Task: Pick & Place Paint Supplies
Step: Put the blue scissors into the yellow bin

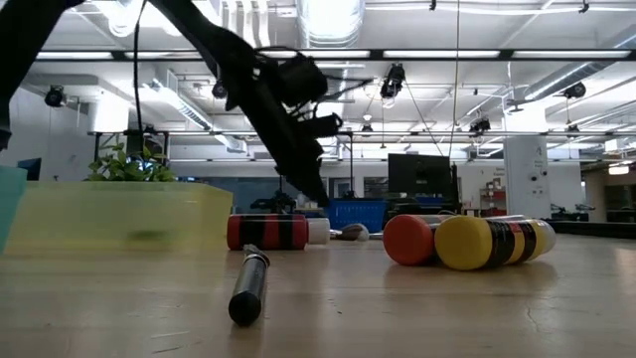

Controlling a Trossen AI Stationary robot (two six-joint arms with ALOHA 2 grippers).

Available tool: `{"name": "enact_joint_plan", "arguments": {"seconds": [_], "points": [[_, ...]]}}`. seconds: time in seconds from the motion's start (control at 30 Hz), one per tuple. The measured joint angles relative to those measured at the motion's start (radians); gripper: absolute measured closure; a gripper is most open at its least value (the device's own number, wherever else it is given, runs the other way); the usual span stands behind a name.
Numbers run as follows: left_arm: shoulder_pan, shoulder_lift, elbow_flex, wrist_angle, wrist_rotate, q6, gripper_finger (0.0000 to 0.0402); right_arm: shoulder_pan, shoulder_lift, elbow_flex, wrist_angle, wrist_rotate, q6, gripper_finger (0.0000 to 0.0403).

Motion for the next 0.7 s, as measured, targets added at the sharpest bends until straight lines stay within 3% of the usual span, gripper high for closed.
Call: {"name": "enact_joint_plan", "arguments": {"seconds": [0.2,0.7], "points": [[0.027,0.011,-0.017,0.003,0.059,0.025,0.0255,0.024,0.0,0.0,-0.046,0.002,0.031,0.0232],[0.05,0.064,-0.016,0.049,0.051,0.02,0.0255,0.024,-0.017,0.0,-0.046,0.03,0.033,0.0232]]}}
